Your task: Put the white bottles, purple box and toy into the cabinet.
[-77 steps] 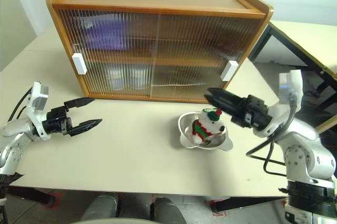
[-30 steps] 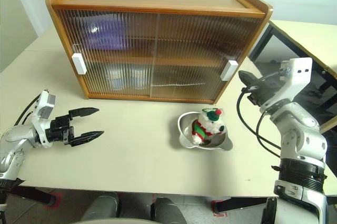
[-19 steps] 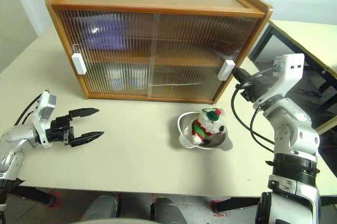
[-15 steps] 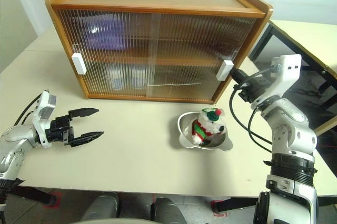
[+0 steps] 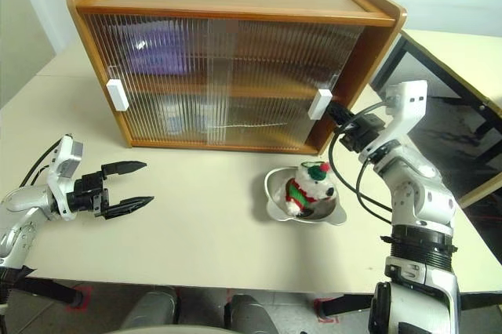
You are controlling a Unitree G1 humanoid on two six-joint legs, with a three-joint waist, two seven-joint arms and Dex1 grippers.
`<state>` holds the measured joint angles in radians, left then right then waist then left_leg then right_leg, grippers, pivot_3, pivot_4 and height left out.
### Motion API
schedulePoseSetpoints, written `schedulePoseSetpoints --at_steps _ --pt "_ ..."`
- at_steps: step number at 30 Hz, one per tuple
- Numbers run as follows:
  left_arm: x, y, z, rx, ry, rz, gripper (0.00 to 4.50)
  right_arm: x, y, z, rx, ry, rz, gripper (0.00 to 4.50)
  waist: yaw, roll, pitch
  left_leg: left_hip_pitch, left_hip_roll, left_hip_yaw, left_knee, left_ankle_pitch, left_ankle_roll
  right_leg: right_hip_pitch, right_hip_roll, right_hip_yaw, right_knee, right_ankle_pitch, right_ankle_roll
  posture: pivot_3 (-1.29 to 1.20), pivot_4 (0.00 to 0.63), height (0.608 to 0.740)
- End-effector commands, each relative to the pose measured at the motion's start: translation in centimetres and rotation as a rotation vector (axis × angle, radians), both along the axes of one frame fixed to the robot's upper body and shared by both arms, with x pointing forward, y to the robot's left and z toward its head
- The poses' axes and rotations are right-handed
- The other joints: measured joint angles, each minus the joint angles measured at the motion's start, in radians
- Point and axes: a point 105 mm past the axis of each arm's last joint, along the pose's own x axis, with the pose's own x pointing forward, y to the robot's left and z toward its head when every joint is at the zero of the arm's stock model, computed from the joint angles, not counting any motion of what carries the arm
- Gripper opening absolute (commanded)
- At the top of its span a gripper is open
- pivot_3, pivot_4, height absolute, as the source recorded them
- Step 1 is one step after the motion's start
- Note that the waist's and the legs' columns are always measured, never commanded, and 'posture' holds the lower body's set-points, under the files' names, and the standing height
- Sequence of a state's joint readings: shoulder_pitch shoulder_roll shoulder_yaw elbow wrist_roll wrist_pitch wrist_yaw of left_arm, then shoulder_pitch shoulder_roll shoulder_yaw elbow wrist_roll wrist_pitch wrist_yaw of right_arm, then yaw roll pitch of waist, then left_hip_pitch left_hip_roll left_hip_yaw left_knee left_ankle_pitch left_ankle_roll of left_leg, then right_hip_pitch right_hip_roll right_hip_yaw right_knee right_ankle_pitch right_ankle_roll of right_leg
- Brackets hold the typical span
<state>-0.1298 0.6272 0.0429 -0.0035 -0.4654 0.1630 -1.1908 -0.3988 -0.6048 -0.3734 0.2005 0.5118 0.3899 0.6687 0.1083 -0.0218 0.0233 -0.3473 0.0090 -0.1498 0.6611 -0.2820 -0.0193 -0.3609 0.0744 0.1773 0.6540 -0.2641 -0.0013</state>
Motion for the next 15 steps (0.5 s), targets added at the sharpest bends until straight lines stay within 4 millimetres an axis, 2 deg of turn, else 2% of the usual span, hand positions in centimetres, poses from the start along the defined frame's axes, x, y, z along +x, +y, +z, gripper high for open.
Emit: schedulePoseSetpoints --at_steps 1,15 --pt "-0.3 0.0 -0.3 0.019 0.002 -0.006 4.50 0.2 0.9 0.2 0.001 0.002 0.036 0.04 0.000 0.000 0.000 0.000 0.000 0.000 0.000 0.000 0.000 0.000 0.000 0.000 0.000 0.000 0.000 0.18 0.023 0.740" --pt "-0.4 -0.2 -0.4 0.014 0.002 0.000 4.50 0.5 3.8 1.3 0.011 0.049 0.136 0.04 0.002 0.000 0.000 0.000 -0.001 0.000 -0.001 0.000 -0.001 -0.001 0.000 0.000 0.000 -0.001 -0.001 0.19 0.033 0.740"
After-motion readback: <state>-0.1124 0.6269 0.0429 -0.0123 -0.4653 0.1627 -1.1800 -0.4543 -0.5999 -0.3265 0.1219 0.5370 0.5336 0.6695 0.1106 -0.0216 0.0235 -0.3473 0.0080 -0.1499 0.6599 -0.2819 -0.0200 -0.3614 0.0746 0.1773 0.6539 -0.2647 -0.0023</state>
